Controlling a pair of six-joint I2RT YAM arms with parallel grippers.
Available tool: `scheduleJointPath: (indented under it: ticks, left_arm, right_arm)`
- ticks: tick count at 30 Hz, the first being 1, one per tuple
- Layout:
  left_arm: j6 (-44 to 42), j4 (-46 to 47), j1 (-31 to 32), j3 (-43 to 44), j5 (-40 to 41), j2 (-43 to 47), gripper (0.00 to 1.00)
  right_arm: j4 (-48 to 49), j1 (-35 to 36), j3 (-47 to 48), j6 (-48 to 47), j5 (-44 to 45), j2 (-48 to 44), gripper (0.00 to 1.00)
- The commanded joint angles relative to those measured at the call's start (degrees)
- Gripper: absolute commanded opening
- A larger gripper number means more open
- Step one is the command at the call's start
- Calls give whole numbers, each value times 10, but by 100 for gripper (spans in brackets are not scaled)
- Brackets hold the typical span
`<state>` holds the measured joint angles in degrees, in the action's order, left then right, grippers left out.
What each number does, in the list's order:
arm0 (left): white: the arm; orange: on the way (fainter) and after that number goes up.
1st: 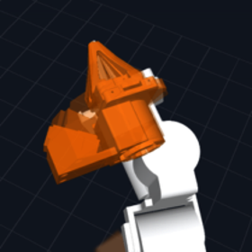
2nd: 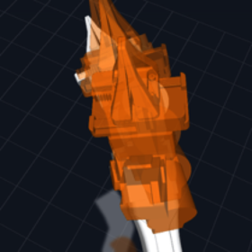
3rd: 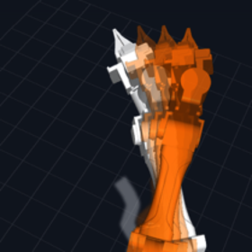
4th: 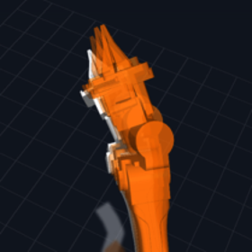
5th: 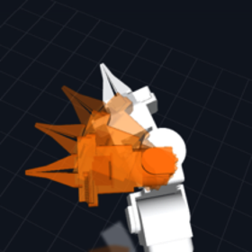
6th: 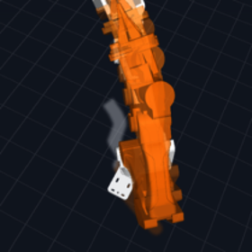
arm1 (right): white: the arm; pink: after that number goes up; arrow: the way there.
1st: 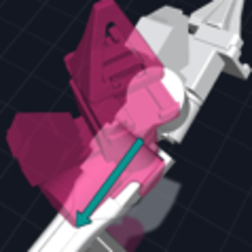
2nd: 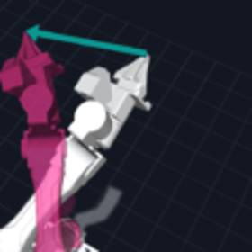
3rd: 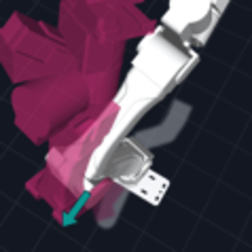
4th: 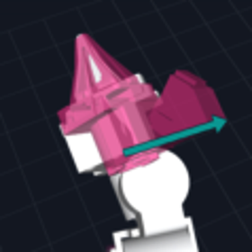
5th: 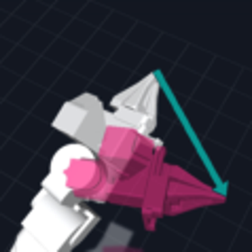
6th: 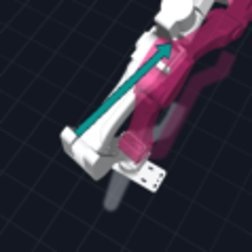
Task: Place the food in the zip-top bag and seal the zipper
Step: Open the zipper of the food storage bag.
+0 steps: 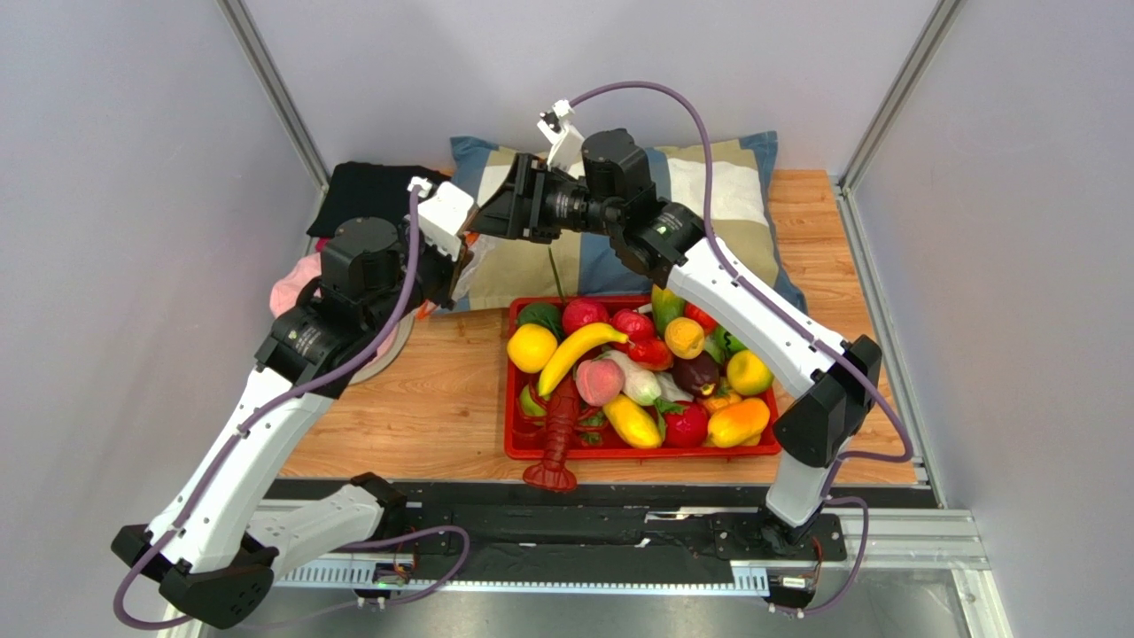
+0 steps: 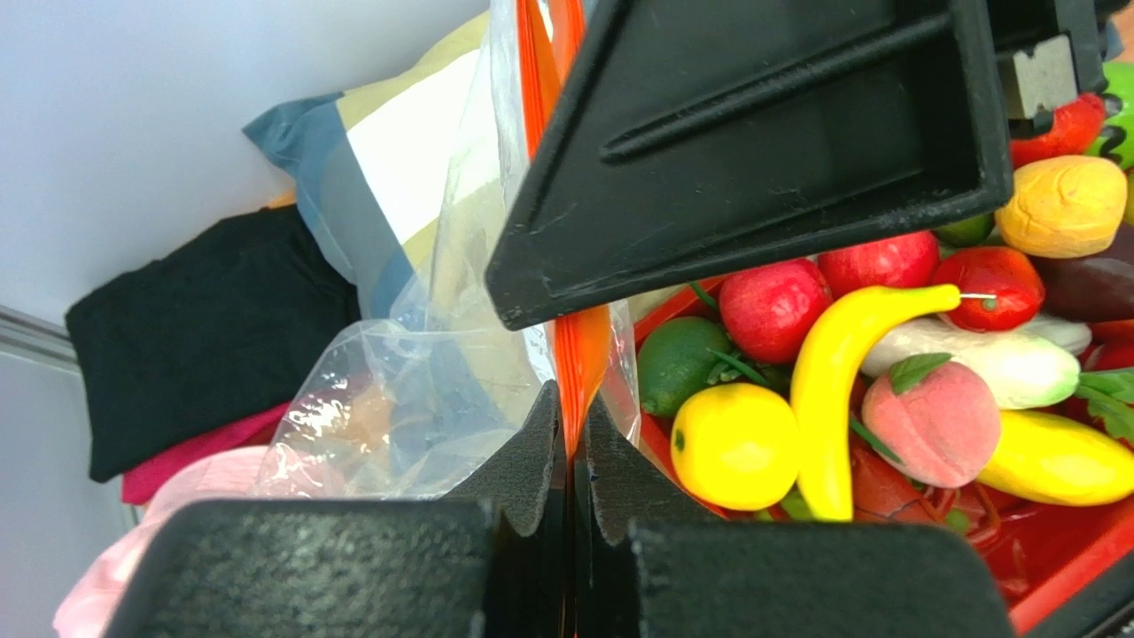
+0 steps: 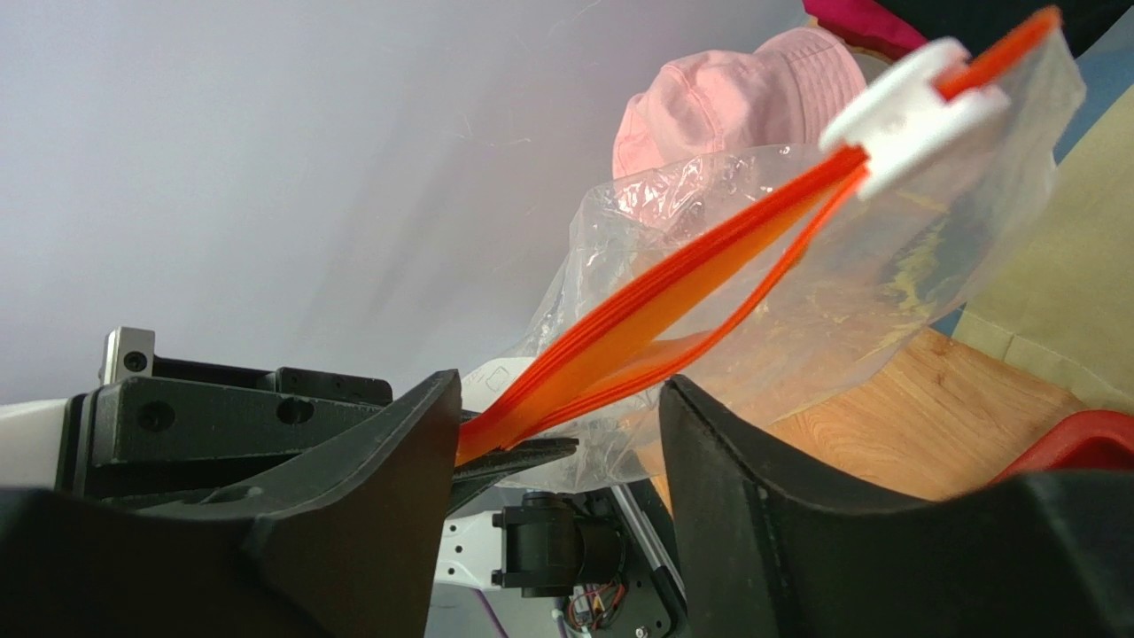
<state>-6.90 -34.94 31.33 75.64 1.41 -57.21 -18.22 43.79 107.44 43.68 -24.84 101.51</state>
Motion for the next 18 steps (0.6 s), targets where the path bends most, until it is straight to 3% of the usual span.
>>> scheduleJointPath:
  ticks: [1, 12, 14, 18]
  left_arm:
    - [37, 31, -11, 3, -21, 13, 0]
    - [65, 17, -36, 9, -49, 5, 0]
    - [81, 11, -44, 14, -59, -2, 0]
    - [85, 19, -44, 16, -73, -1, 0]
  right_arm:
    - [27, -3, -23, -4, -15, -37, 57]
    - [67, -18, -64, 11, -36, -85, 74]
    - [71, -20, -71, 11, -40, -86, 73]
    - [65, -20, -66, 7, -28, -79, 60]
